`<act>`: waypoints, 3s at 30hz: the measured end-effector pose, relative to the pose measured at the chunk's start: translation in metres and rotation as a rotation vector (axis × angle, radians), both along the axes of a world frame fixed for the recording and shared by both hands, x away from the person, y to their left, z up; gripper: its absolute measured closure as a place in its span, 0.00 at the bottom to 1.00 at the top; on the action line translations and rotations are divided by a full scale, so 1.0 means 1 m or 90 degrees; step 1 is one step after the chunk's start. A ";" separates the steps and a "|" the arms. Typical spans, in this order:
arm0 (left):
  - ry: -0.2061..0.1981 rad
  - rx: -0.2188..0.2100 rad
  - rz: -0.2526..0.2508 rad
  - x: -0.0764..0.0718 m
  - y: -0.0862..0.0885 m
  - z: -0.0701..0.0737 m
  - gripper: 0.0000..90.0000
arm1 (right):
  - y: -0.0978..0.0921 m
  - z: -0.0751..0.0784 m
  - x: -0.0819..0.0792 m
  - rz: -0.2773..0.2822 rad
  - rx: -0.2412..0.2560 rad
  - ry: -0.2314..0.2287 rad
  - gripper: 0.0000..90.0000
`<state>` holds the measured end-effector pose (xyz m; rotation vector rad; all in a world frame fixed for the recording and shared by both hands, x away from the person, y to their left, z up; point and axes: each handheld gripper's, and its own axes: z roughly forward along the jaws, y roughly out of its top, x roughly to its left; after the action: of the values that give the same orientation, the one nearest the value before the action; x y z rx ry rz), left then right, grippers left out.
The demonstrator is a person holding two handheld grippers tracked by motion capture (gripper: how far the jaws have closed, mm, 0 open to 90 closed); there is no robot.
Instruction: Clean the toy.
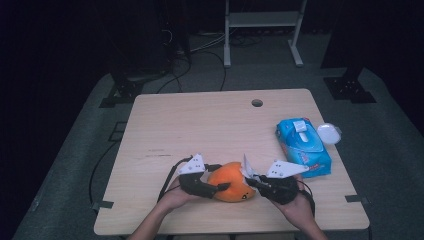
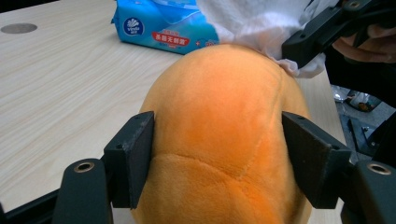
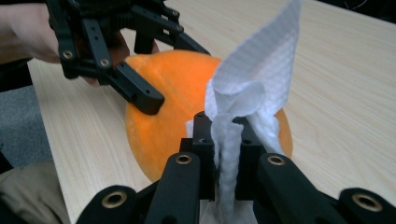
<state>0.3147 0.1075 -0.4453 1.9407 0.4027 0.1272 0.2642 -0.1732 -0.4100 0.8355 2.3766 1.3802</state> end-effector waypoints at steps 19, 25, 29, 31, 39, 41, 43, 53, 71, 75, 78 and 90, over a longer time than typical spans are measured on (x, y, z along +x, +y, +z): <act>-0.002 -0.006 0.018 0.000 0.000 -0.003 0.32 | -0.014 -0.009 0.010 -0.031 -0.013 0.037 0.93; -0.014 -0.001 0.012 -0.004 -0.005 -0.003 0.32 | -0.014 -0.002 0.010 -0.043 0.014 0.028 0.93; -0.024 0.005 0.007 -0.006 -0.006 -0.002 0.32 | -0.007 -0.004 0.008 -0.028 0.003 0.024 0.92; -0.024 0.006 0.005 -0.006 -0.007 -0.002 0.32 | -0.011 -0.008 0.009 -0.030 0.003 0.037 0.93; -0.025 0.011 0.003 -0.008 -0.009 -0.001 0.32 | -0.010 0.001 0.008 -0.039 0.023 0.021 0.93; -0.024 0.011 0.002 -0.008 -0.010 -0.001 0.32 | -0.006 0.001 0.010 -0.035 0.015 0.021 0.92; -0.024 0.011 -0.001 -0.008 -0.010 -0.001 0.31 | -0.005 -0.003 0.010 -0.028 0.008 0.026 0.93; 0.032 0.038 -0.004 -0.013 -0.019 0.010 0.13 | 0.003 -0.011 -0.004 -0.006 -0.029 0.024 0.94; -0.131 -0.008 0.019 -0.008 -0.023 0.005 0.40 | -0.005 0.011 0.010 -0.056 0.032 -0.011 0.94; -0.045 -0.007 0.016 -0.003 -0.021 0.009 0.18 | 0.002 -0.001 0.011 -0.030 0.015 0.019 0.94; 0.008 0.009 0.030 0.003 -0.014 0.008 0.09 | 0.004 -0.003 0.008 -0.013 0.009 0.029 0.94; -0.025 0.039 -0.005 -0.008 -0.019 0.003 0.22 | 0.024 0.007 -0.008 0.026 -0.030 -0.030 0.94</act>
<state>0.3063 0.0884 -0.4421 1.9962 0.3693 0.1742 0.2561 -0.1495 -0.4029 0.7370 2.3929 1.3384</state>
